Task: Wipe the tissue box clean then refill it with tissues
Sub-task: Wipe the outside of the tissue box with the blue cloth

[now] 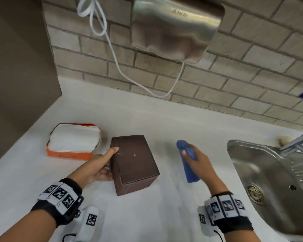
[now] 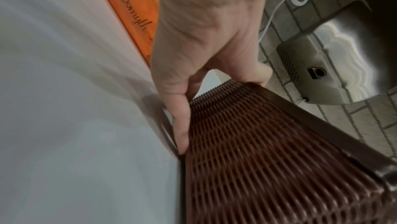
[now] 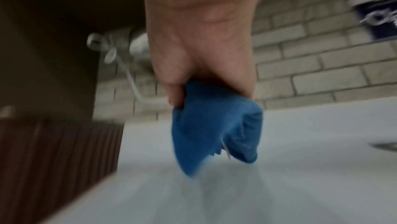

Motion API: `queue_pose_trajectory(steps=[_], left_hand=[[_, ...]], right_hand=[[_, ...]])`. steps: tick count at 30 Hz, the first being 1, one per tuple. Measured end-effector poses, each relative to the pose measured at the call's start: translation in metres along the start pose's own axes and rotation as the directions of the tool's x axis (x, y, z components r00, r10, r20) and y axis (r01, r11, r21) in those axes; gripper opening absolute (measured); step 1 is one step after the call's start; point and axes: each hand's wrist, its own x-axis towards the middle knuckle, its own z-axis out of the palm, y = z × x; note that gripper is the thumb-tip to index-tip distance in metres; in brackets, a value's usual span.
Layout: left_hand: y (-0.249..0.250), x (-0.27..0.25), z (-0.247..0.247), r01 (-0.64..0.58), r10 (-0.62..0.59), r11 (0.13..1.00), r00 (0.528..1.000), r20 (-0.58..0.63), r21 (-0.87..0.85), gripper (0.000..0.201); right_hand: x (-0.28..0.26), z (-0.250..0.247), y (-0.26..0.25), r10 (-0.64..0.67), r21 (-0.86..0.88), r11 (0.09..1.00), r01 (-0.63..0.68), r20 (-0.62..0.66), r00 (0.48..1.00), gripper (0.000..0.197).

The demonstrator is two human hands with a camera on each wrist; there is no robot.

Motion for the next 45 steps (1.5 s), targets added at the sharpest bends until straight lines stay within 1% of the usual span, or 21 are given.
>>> queue_pose_trajectory(steps=[3,4,9,12,14,16,18,20,22,23,25,27,29,31,32,35,36,39,40,42,45], left_hand=[[0.0,-0.002,-0.001,0.007,-0.007,1.0,1.0,0.012,0.017,0.046],[0.0,-0.002,-0.002,0.008,-0.008,1.0,1.0,0.017,0.024,0.048],[-0.001,-0.003,-0.004,0.005,-0.005,0.999,1.0,0.008,0.041,0.047],[-0.002,-0.003,-0.006,0.003,-0.004,0.999,1.0,0.022,0.039,0.049],[-0.002,-0.003,-0.008,0.005,-0.007,0.999,0.999,0.043,0.05,0.055],[-0.001,-0.005,-0.01,-0.001,-0.003,0.998,0.998,0.062,0.06,0.062],[-0.001,-0.008,-0.013,-0.012,0.004,0.997,0.995,0.099,0.076,0.06],[-0.001,-0.012,-0.014,-0.045,0.028,0.993,0.987,0.161,0.108,0.047],[-0.002,-0.017,-0.015,-0.092,0.05,0.981,0.972,0.231,0.173,0.035],[-0.002,-0.019,-0.015,-0.116,0.058,0.972,0.961,0.271,0.205,0.031],[0.001,-0.025,-0.015,-0.178,0.08,0.947,0.936,0.342,0.266,0.03],[0.004,-0.029,-0.015,-0.232,0.097,0.917,0.918,0.384,0.324,0.021],[0.007,-0.033,-0.016,-0.269,0.124,0.903,0.91,0.396,0.336,0.018],[0.008,-0.033,-0.019,-0.286,0.152,0.909,0.904,0.399,0.302,0.019],[0.007,-0.032,-0.021,-0.309,0.19,0.917,0.894,0.405,0.251,0.027],[-0.001,-0.027,-0.033,-0.329,0.292,0.944,0.857,0.424,0.016,0.076],[-0.003,-0.027,-0.037,-0.346,0.319,0.938,0.827,0.464,-0.027,0.091],[-0.007,-0.029,-0.037,-0.462,0.309,0.88,0.733,0.606,0.111,0.117],[-0.009,-0.027,-0.034,-0.495,0.281,0.845,0.732,0.62,0.202,0.127],[-0.011,-0.021,-0.027,-0.495,0.249,0.81,0.776,0.58,0.314,0.144],[-0.012,-0.013,-0.02,-0.491,0.27,0.803,0.805,0.529,0.338,0.151]], right_hand=[[0.012,0.048,0.04,0.074,-0.409,0.912,0.035,0.248,0.966,0.074],[0.016,0.063,0.056,0.116,-0.487,0.873,0.031,0.268,0.956,0.085],[0.024,0.065,0.057,0.147,-0.474,0.88,-0.032,0.207,0.967,0.081],[0.026,0.061,0.055,0.156,-0.481,0.877,-0.01,0.265,0.952,0.102],[0.025,0.057,0.049,0.143,-0.46,0.888,-0.012,0.25,0.958,0.11],[0.02,0.048,0.034,0.084,-0.378,0.926,0.006,0.221,0.972,0.105],[0.011,0.035,0.008,-0.003,-0.105,0.994,0.022,0.181,0.983,0.099],[-0.004,0.025,-0.026,-0.028,0.183,0.983,-0.006,0.18,0.983,0.086],[-0.02,0.028,-0.052,0.027,0.363,0.92,-0.145,0.311,0.95,0.072],[-0.025,0.032,-0.06,0.041,0.42,0.878,-0.232,0.417,0.908,0.071],[-0.031,0.043,-0.064,0.041,0.457,0.811,-0.365,0.578,0.815,0.074],[-0.035,0.049,-0.067,0.055,0.445,0.785,-0.431,0.644,0.763,0.064],[-0.038,0.051,-0.073,0.05,0.445,0.768,-0.46,0.674,0.737,0.053],[-0.039,0.05,-0.077,0.054,0.494,0.716,-0.492,0.664,0.746,0.045],[-0.04,0.049,-0.079,0.081,0.526,0.673,-0.52,0.646,0.759,0.041],[-0.038,0.046,-0.079,0.244,0.631,0.503,-0.591,0.552,0.797,0.03],[-0.038,0.046,-0.078,0.29,0.665,0.45,-0.596,0.522,0.802,0.028],[-0.038,0.047,-0.075,0.383,0.7,0.339,-0.628,0.507,0.772,0.038],[-0.038,0.049,-0.075,0.397,0.699,0.307,-0.645,0.522,0.755,0.042],[-0.039,0.054,-0.075,0.412,0.696,0.241,-0.677,0.558,0.72,0.048],[-0.041,0.06,-0.076,0.409,0.715,0.192,-0.673,0.565,0.717,0.047]])
